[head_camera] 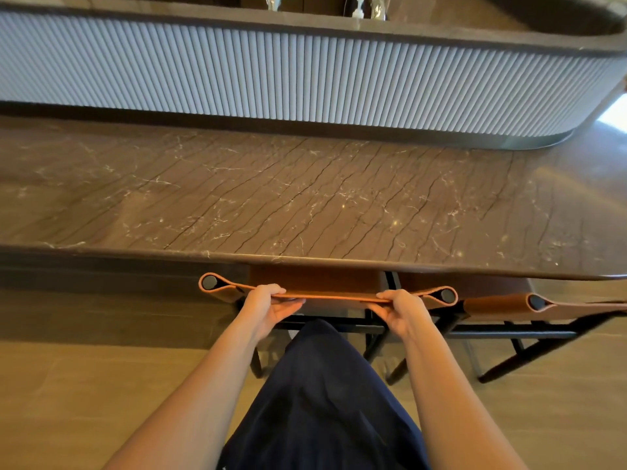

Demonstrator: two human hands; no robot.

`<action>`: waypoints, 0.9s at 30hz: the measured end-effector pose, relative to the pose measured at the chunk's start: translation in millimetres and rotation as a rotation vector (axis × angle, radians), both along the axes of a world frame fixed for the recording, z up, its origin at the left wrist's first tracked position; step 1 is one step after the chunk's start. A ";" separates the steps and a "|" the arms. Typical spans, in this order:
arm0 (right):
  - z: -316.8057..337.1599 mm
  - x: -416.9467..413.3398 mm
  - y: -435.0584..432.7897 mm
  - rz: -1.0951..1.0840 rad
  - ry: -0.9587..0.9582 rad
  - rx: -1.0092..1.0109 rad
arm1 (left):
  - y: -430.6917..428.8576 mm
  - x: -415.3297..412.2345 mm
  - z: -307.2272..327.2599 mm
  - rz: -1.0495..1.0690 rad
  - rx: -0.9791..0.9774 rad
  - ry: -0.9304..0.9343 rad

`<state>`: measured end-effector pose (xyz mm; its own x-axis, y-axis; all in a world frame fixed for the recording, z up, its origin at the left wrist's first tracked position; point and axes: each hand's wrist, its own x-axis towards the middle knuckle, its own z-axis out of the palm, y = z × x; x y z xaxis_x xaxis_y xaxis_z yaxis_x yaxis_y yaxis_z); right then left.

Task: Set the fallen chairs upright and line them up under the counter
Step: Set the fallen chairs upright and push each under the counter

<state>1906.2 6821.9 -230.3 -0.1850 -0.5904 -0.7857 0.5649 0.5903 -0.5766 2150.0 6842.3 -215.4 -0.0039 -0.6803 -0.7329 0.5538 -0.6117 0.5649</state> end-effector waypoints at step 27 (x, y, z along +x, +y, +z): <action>14.6 -42.9 44.3 0.449 0.004 -0.110 | 69.3 -31.0 15.7 0.102 -0.141 -0.123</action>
